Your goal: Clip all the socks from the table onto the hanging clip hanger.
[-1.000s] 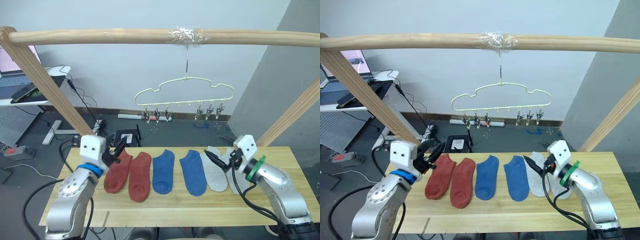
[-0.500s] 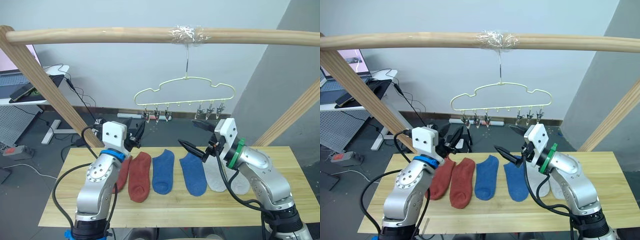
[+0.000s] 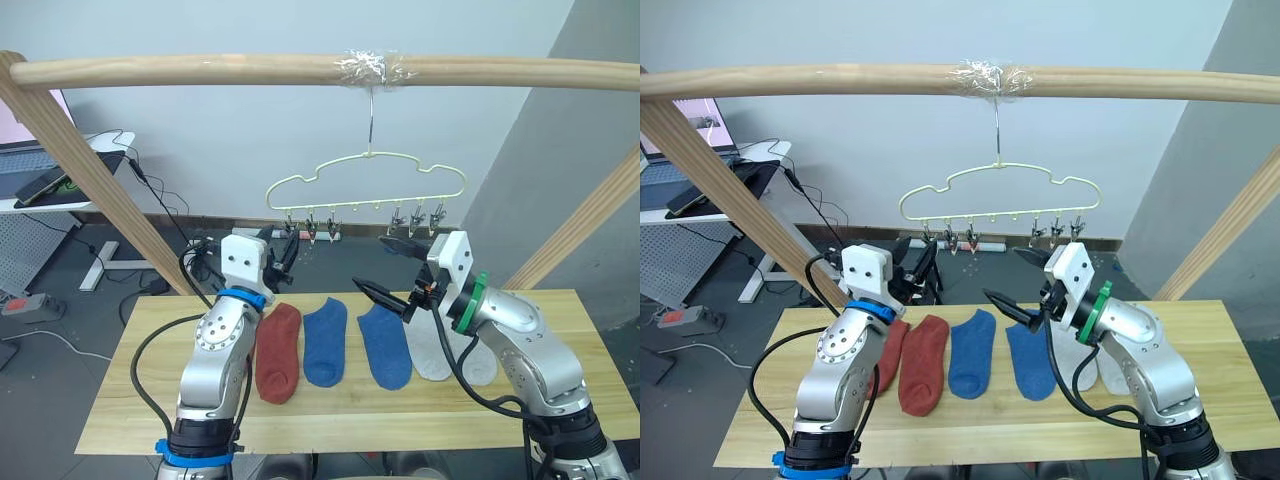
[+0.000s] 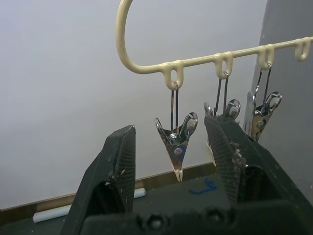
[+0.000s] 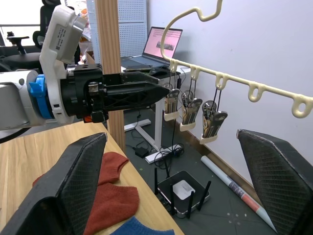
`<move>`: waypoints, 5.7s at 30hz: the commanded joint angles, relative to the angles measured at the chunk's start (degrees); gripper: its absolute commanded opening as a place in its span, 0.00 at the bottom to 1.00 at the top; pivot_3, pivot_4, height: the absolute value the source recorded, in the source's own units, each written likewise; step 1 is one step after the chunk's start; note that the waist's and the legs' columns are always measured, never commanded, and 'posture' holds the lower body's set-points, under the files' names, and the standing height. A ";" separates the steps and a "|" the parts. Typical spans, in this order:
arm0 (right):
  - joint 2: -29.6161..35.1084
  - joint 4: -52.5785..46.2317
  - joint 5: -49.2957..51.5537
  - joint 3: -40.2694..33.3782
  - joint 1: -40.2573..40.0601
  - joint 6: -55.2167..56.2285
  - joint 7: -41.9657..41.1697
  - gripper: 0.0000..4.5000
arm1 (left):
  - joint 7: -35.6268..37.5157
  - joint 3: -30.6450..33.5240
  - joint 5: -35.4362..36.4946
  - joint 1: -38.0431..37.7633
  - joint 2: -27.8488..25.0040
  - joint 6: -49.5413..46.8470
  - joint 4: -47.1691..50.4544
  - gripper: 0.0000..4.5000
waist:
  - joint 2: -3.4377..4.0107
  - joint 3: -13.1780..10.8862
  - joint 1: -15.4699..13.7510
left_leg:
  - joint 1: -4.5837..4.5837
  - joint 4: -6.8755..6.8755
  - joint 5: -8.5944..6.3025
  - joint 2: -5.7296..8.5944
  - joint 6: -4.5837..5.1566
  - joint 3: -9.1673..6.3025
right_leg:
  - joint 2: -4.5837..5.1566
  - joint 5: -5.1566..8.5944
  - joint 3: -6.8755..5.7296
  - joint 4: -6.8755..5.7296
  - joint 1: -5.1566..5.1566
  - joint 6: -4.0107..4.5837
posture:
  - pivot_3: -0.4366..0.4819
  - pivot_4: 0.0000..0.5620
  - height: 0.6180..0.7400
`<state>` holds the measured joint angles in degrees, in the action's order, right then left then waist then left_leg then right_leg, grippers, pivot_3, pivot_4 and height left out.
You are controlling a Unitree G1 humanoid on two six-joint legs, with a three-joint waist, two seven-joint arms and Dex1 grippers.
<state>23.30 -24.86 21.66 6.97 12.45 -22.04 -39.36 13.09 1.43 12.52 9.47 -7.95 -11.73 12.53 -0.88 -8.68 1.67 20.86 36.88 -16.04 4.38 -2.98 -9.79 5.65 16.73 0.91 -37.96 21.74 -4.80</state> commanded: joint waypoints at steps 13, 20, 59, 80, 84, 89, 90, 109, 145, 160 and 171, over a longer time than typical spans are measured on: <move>0.06 -4.36 1.54 -0.59 0.25 -1.02 1.17 1.00 | -0.91 0.00 -1.93 2.55 1.28 3.63 -2.15 0.55 | 0.00 0.00 0.09 | 0.00 0.05 0.00 -0.07 0.00 0.11 | -0.22 -0.11 0.05 -0.01 0.02 0.10 | 0.38 0.22 1.00; -0.09 -4.35 1.40 -0.73 -0.03 -1.11 1.70 1.00 | -1.26 0.35 -2.10 3.14 0.91 3.96 -3.27 0.55 | 0.00 0.00 0.16 | 0.00 0.05 0.00 -0.07 0.00 0.11 | -0.22 -0.11 0.05 -0.01 0.02 0.10 | 0.38 0.22 1.00; -0.40 -4.92 1.38 -1.33 -2.15 -3.44 5.35 1.00 | -0.45 0.73 -2.81 6.42 -0.15 5.72 -6.75 0.08 | 0.00 0.00 0.21 | -0.01 0.06 0.00 -0.08 0.00 0.11 | -0.23 -0.12 0.05 -0.01 0.03 0.11 | 0.37 0.23 1.00; -0.43 -4.46 1.18 -1.75 -1.80 -3.76 6.36 1.00 | 2.91 -0.58 -4.39 5.77 -3.71 5.05 -5.76 0.08 | 0.00 0.00 0.22 | -0.01 0.06 0.00 -0.08 0.00 0.11 | -0.25 -0.12 0.06 -0.02 0.03 0.10 | 0.37 0.22 1.00; -0.41 -4.47 1.13 -1.81 -1.90 -3.78 6.50 1.00 | 3.69 -0.33 -3.74 5.67 -3.70 5.12 -5.63 0.08 | 0.00 0.00 0.22 | -0.01 0.06 0.00 -0.08 0.00 0.10 | -0.25 -0.12 0.06 -0.02 0.03 0.10 | 0.37 0.22 1.00; -0.19 -4.40 1.03 -2.12 -2.23 -3.91 6.66 1.00 | 3.83 -0.27 -3.76 5.47 -3.50 4.74 -5.35 0.08 | 0.00 0.00 0.22 | -0.01 0.06 0.00 -0.09 0.00 0.11 | -0.25 -0.13 0.07 -0.02 0.03 0.10 | 0.37 0.22 1.00; -0.15 -4.29 1.02 -2.31 -2.29 -4.07 6.82 1.00 | 3.78 -0.28 -3.77 5.41 -3.52 4.47 -5.22 0.08 | 0.00 0.00 0.22 | -0.01 0.06 0.00 -0.09 0.00 0.11 | -0.25 -0.13 0.07 -0.02 0.03 0.10 | 0.37 0.22 1.00; 4.03 18.16 -11.90 -5.12 -4.81 -12.09 18.34 1.00 | 5.22 0.36 -2.55 4.55 -6.56 -3.18 -0.15 0.08 | 0.02 0.00 0.23 | -0.03 0.06 0.00 -0.09 0.01 0.23 | -0.26 -0.14 0.14 -0.06 0.04 0.13 | 0.40 0.23 1.00; 4.64 40.25 -17.33 -5.08 -4.67 -7.84 14.54 0.28 | 7.08 10.35 24.29 6.81 -6.99 -33.65 6.06 0.08 | 0.03 -0.01 0.25 | -0.10 0.09 0.00 -0.16 0.02 0.28 | -0.35 -0.15 0.21 -0.06 -0.02 0.14 | 0.43 0.27 1.00; 9.09 2.20 -3.32 -6.44 -7.27 -21.66 3.21 0.01 | 5.89 18.62 41.16 11.01 -11.26 -48.59 3.46 0.08 | 0.01 -0.26 0.49 | -0.05 0.06 0.00 -0.23 0.01 0.24 | -0.40 -0.15 0.20 -0.04 0.04 0.15 | 0.43 0.28 1.00; -5.81 -4.91 6.03 0.98 1.26 -33.88 9.50 0.01 | 4.05 18.62 46.02 10.96 -10.89 -49.14 4.06 0.08 | -0.12 -0.33 -0.02 | 0.06 0.04 0.01 -0.20 -0.01 0.01 | -0.39 -0.17 0.19 0.00 0.20 0.17 | 0.45 0.25 1.00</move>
<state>18.30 -27.56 26.08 7.25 12.76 -55.49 -30.71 17.14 19.49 56.69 19.97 -18.51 -60.92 15.20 -1.01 -9.01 1.65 20.93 36.91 -16.04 4.17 -2.99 -9.80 5.26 16.56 1.11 -37.98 21.97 -4.62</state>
